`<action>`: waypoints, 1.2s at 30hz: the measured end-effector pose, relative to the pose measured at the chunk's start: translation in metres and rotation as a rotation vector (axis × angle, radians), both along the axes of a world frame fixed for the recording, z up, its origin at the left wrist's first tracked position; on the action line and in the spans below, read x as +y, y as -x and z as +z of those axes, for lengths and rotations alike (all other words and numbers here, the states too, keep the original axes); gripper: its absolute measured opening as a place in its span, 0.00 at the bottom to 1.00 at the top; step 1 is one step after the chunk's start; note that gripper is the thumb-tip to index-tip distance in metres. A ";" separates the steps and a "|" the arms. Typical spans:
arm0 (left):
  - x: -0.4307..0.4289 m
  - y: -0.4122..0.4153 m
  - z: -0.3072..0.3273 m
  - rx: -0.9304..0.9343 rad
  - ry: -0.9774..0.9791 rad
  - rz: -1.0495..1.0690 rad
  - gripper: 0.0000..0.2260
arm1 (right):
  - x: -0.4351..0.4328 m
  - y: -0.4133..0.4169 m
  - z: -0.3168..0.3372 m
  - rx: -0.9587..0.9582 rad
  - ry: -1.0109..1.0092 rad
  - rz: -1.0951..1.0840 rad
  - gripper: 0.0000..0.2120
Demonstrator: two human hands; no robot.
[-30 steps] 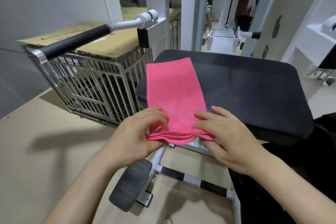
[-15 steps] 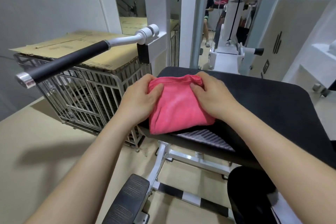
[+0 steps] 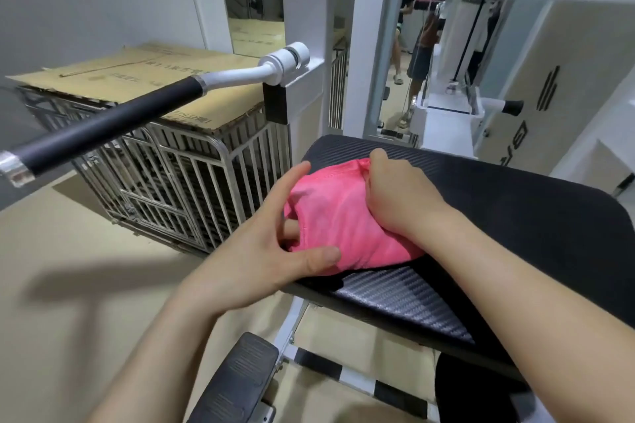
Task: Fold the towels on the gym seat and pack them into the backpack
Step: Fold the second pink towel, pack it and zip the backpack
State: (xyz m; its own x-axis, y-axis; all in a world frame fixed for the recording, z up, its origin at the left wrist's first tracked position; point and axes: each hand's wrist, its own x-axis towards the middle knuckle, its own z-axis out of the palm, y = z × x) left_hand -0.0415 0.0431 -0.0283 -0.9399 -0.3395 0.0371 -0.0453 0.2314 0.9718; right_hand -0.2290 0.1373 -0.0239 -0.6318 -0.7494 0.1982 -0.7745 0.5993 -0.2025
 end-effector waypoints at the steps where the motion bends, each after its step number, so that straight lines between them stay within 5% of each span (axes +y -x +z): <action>1: 0.003 -0.001 -0.011 0.047 0.022 0.064 0.40 | -0.001 0.000 -0.001 0.019 -0.014 0.004 0.02; 6: 0.011 -0.004 -0.035 0.228 0.217 0.280 0.29 | -0.005 -0.002 -0.002 0.136 -0.039 0.000 0.03; 10: 0.012 0.001 -0.030 0.150 0.077 0.281 0.36 | -0.005 -0.004 -0.006 0.230 -0.023 0.025 0.04; 13: 0.014 0.012 -0.025 0.169 -0.003 0.396 0.25 | -0.002 -0.004 -0.009 0.246 0.021 0.027 0.05; 20: 0.013 0.012 -0.022 -0.075 0.499 0.463 0.11 | 0.011 0.001 -0.011 0.080 0.077 -0.082 0.15; 23: 0.013 0.009 -0.011 -0.263 0.745 0.470 0.09 | 0.010 -0.004 -0.004 0.249 0.109 -0.051 0.19; 25: 0.007 0.013 0.003 -0.186 0.848 0.547 0.08 | 0.010 -0.006 0.004 0.345 0.221 0.081 0.16; 28: -0.011 0.039 0.011 0.082 0.973 0.485 0.13 | 0.006 -0.010 0.008 0.194 0.232 0.274 0.15; 32: -0.024 0.068 -0.016 -0.280 1.028 0.164 0.24 | 0.005 -0.005 -0.014 -0.016 -0.118 0.296 0.28; 36: -0.027 0.063 -0.022 -0.303 1.089 0.193 0.22 | 0.004 0.003 -0.017 -0.073 -0.173 0.289 0.30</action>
